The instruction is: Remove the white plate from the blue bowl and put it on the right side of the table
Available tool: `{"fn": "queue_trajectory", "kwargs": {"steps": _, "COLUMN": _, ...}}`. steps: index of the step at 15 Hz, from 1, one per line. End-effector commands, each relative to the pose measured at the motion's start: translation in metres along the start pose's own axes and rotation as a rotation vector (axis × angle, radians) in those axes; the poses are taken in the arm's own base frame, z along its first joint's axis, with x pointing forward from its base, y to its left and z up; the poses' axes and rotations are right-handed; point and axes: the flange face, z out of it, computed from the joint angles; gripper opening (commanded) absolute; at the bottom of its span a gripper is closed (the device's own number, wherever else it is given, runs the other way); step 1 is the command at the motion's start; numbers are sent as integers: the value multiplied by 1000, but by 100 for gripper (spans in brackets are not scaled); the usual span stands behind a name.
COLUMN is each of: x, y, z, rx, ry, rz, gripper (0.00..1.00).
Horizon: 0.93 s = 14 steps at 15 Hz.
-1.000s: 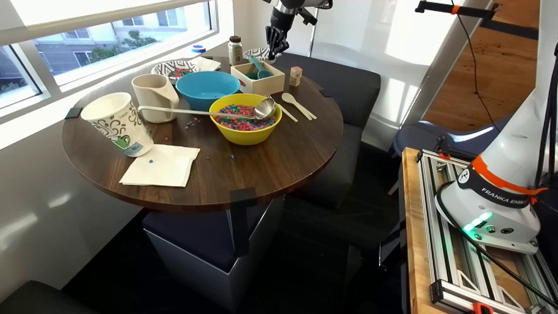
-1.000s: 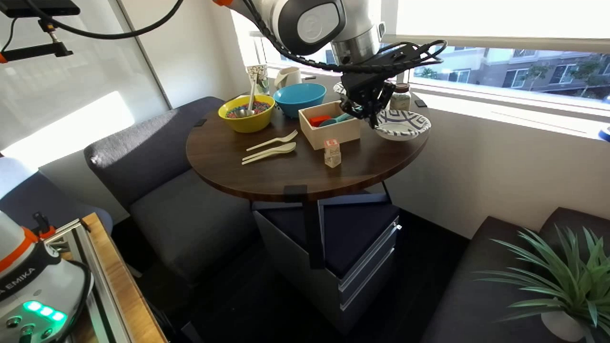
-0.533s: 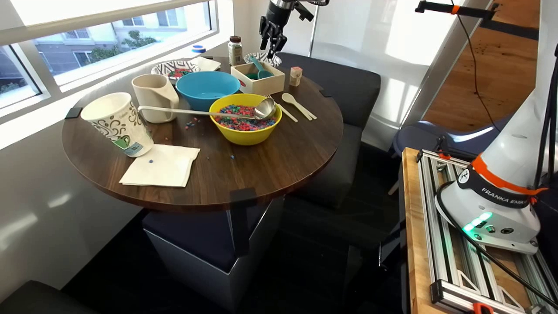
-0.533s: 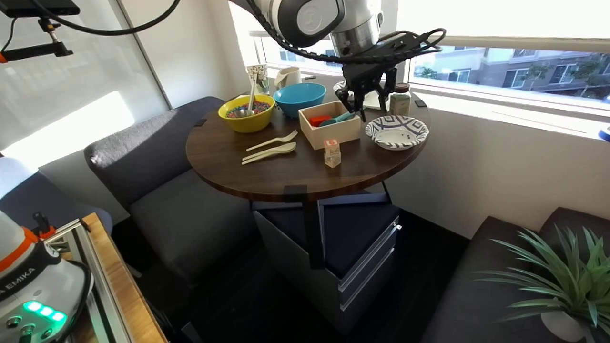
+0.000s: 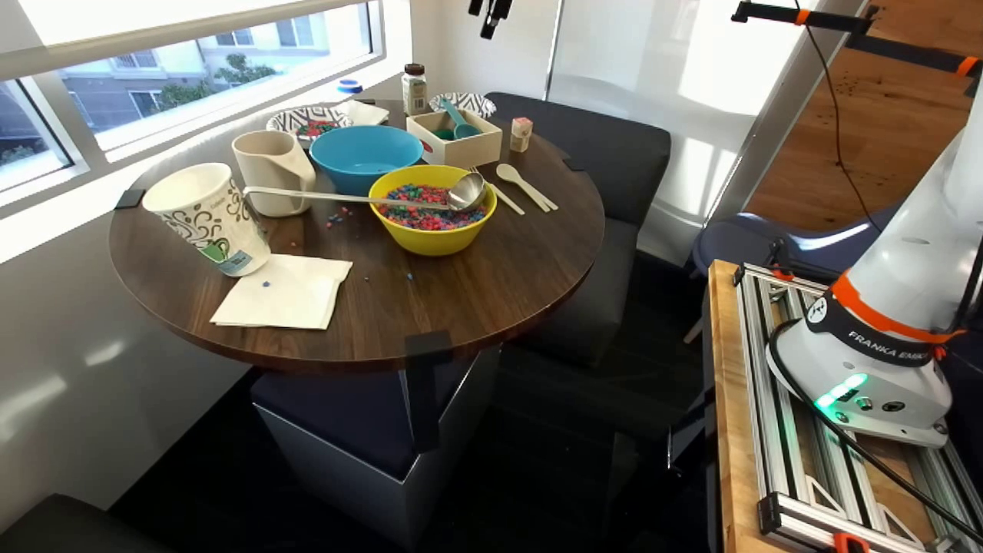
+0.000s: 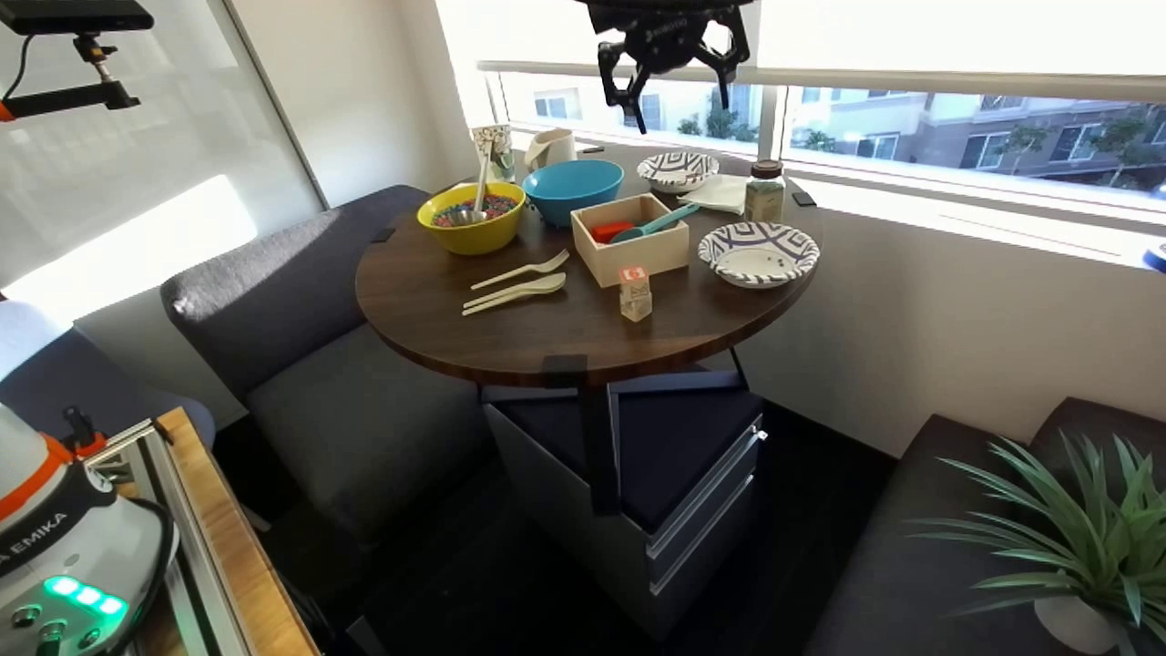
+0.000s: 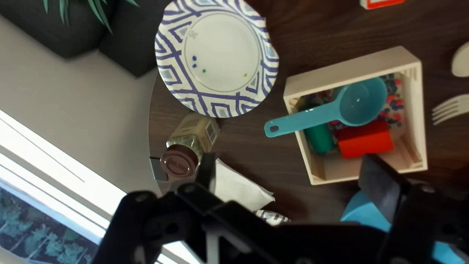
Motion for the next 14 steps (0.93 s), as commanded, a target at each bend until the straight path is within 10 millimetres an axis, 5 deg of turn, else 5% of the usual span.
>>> {"fn": "queue_trajectory", "kwargs": {"steps": 1, "x": 3, "y": -14, "z": -44, "rx": 63, "ry": -17, "rz": 190, "gripper": 100}}
{"fn": "queue_trajectory", "kwargs": {"steps": 5, "x": 36, "y": -39, "z": -65, "rx": 142, "ry": 0, "rz": 386, "gripper": 100}}
{"fn": "queue_trajectory", "kwargs": {"steps": 11, "x": 98, "y": -78, "z": -60, "rx": 324, "ry": 78, "rz": 625, "gripper": 100}}
{"fn": "queue_trajectory", "kwargs": {"steps": 12, "x": 86, "y": -72, "z": -64, "rx": 267, "ry": 54, "rz": 552, "gripper": 100}}
{"fn": "queue_trajectory", "kwargs": {"steps": 14, "x": 97, "y": -79, "z": -63, "rx": 297, "ry": 69, "rz": 588, "gripper": 100}}
